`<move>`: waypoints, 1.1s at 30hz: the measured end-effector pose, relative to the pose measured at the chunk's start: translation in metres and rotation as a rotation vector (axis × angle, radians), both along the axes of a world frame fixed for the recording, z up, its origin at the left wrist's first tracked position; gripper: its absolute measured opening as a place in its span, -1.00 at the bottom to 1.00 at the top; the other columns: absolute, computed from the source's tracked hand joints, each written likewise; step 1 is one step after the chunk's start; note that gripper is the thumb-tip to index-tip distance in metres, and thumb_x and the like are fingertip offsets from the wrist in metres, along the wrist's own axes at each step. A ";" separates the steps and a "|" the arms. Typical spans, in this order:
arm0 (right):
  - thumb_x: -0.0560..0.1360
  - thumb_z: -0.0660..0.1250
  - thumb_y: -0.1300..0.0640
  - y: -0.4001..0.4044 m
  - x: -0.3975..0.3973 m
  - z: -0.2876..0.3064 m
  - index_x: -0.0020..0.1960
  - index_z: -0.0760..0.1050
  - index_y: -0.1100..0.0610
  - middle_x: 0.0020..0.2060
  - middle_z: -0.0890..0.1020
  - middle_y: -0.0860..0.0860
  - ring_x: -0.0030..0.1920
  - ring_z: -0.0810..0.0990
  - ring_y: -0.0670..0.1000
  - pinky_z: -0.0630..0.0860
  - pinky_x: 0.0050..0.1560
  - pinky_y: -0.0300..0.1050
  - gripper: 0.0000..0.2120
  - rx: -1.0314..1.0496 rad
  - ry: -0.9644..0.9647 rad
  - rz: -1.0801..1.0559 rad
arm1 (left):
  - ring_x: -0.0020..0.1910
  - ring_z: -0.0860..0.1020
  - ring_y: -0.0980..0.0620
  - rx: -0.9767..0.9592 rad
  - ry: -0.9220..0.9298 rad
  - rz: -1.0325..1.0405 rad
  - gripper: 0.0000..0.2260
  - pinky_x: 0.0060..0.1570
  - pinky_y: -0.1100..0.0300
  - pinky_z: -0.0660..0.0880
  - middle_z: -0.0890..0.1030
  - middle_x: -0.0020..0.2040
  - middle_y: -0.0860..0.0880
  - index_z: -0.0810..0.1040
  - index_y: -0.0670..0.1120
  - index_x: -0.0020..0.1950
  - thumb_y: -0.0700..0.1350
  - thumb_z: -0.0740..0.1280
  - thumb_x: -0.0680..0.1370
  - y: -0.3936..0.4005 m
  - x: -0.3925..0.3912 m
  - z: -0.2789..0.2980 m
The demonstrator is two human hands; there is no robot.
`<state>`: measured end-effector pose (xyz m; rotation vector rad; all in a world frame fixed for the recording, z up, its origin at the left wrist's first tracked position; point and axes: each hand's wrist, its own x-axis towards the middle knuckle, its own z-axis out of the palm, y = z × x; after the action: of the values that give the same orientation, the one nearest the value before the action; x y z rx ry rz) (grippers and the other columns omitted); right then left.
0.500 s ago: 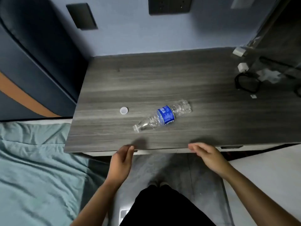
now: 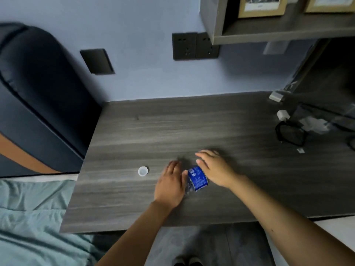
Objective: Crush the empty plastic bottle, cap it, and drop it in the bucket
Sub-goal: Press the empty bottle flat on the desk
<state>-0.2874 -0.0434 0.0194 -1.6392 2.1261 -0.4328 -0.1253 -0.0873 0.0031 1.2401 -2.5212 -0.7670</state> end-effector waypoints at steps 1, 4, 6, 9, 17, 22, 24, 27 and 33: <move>0.60 0.05 0.01 -0.005 -0.001 -0.005 0.40 0.29 0.12 0.42 0.36 0.06 0.43 0.25 0.07 0.17 0.46 -0.03 -0.59 0.056 0.057 0.037 | 0.49 0.16 -0.03 0.000 -0.032 -0.006 -0.58 0.48 0.15 0.09 0.28 0.47 -0.15 0.25 -0.20 0.40 -0.02 0.05 0.61 -0.003 -0.002 -0.004; 0.60 -0.08 -0.10 -0.009 -0.002 -0.022 0.46 0.16 0.01 0.50 0.20 -0.02 0.51 0.08 0.00 0.01 0.52 0.01 -0.53 0.194 0.242 0.157 | 0.52 0.04 0.04 -0.025 -0.103 -0.024 -0.55 0.49 0.22 -0.04 0.17 0.52 -0.08 0.14 -0.12 0.46 0.03 -0.01 0.61 -0.004 -0.001 -0.017; 0.59 -0.12 -0.12 -0.007 -0.001 -0.030 0.47 0.13 -0.03 0.51 0.18 -0.03 0.51 0.07 -0.01 -0.03 0.52 0.01 -0.52 0.204 0.290 0.176 | 0.53 -0.03 0.07 -0.046 -0.133 -0.031 -0.52 0.46 0.26 -0.13 0.11 0.54 -0.04 0.07 -0.09 0.48 0.07 -0.06 0.60 -0.003 0.001 -0.024; 0.59 -0.17 -0.13 -0.006 0.000 -0.039 0.49 0.05 -0.04 0.52 0.13 -0.02 0.52 0.04 0.00 -0.02 0.52 0.02 -0.51 0.180 0.339 0.181 | 0.50 -0.18 0.10 -0.098 -0.199 -0.059 -0.50 0.44 0.23 -0.21 0.01 0.55 -0.03 -0.01 -0.08 0.49 0.11 -0.12 0.59 -0.007 0.002 -0.030; 0.58 -0.20 -0.14 -0.016 0.008 -0.062 0.50 -0.18 0.02 0.54 -0.08 0.03 0.53 -0.16 0.10 -0.13 0.52 0.08 -0.46 0.245 0.463 0.231 | 0.42 -0.35 0.03 -0.121 -0.401 -0.125 -0.48 0.40 0.10 -0.34 -0.20 0.53 -0.08 -0.22 -0.12 0.47 0.09 -0.20 0.59 -0.015 -0.006 -0.039; 0.58 -0.20 -0.15 -0.016 0.006 -0.063 0.49 -0.18 0.00 0.53 -0.08 0.01 0.53 -0.17 0.11 -0.13 0.52 0.10 -0.46 0.232 0.459 0.230 | 0.43 -0.35 0.05 -0.053 -0.324 -0.185 -0.48 0.42 0.15 -0.31 -0.28 0.48 -0.02 -0.24 -0.09 0.46 0.12 -0.18 0.59 -0.019 0.001 -0.040; 0.57 -0.22 -0.16 -0.016 0.002 -0.063 0.47 -0.26 -0.01 0.53 -0.11 0.00 0.52 -0.19 0.11 -0.13 0.51 0.11 -0.47 0.219 0.455 0.240 | 0.46 -0.28 0.05 -0.111 -0.314 -0.245 -0.48 0.45 0.14 -0.26 -0.20 0.50 -0.02 -0.17 -0.09 0.47 0.12 -0.15 0.59 -0.019 0.007 -0.039; 0.56 -0.25 -0.16 -0.014 0.003 -0.065 0.38 -0.36 -0.03 0.50 -0.18 -0.01 0.51 -0.23 0.10 -0.16 0.51 0.12 -0.51 0.195 0.458 0.250 | 0.47 -0.22 0.03 -0.215 -0.350 -0.299 -0.47 0.48 0.08 -0.19 -0.14 0.49 -0.04 -0.15 -0.09 0.45 0.16 -0.18 0.57 -0.017 0.008 -0.038; 0.49 -0.35 -0.17 -0.013 0.006 -0.065 0.42 -0.28 0.01 0.47 -0.14 0.04 0.49 -0.18 0.12 -0.15 0.48 0.14 -0.46 0.164 0.470 0.221 | 0.40 -0.42 -0.02 -0.158 -0.460 -0.312 -0.39 0.37 -0.02 -0.42 -0.35 0.42 -0.05 -0.31 -0.11 0.41 0.21 -0.32 0.48 -0.015 -0.002 -0.043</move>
<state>-0.2818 -0.0559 -0.0458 -1.9938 2.1816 0.2141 -0.1274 -0.1021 -0.0400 1.0809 -3.1276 -0.3517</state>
